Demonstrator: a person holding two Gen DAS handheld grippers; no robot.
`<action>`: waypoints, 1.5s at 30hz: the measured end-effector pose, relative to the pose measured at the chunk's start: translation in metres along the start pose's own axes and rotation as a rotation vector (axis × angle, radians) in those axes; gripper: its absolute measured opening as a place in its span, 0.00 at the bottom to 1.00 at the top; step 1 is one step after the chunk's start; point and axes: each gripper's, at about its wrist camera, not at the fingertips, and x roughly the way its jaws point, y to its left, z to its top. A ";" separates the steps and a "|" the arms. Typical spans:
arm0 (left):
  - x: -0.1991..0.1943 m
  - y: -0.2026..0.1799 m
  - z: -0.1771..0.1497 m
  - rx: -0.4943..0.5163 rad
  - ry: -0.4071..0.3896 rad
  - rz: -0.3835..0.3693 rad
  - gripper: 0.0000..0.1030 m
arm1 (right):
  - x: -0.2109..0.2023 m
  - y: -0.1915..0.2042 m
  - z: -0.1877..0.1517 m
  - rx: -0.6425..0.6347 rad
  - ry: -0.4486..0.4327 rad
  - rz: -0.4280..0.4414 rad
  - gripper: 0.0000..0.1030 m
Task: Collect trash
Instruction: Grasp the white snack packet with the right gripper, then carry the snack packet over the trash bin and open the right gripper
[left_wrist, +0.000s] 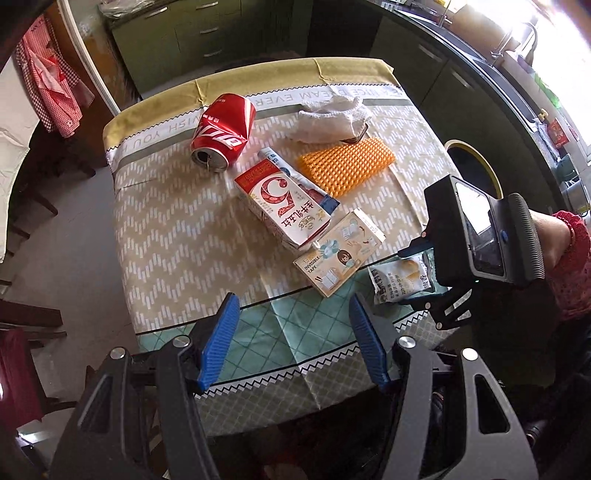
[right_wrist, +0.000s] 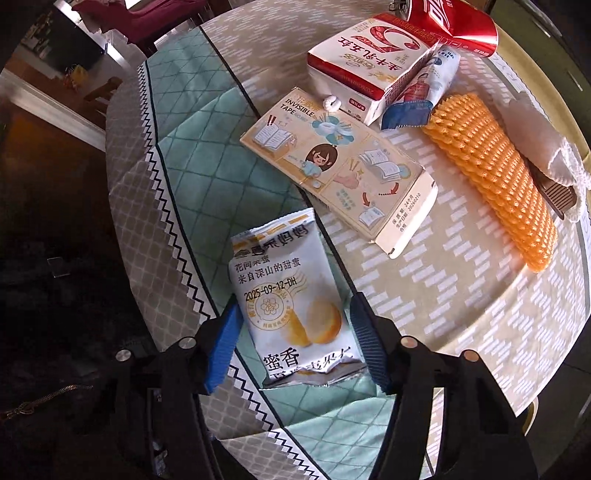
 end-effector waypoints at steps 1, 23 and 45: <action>0.001 0.001 0.000 -0.001 0.003 0.000 0.57 | 0.002 0.003 0.002 -0.004 -0.002 -0.005 0.57; 0.039 -0.002 0.026 -0.036 0.086 -0.020 0.59 | -0.023 -0.025 -0.076 0.168 -0.112 -0.017 0.36; 0.079 -0.006 0.075 -0.133 0.171 -0.008 0.62 | -0.032 -0.305 -0.338 1.128 -0.117 -0.188 0.51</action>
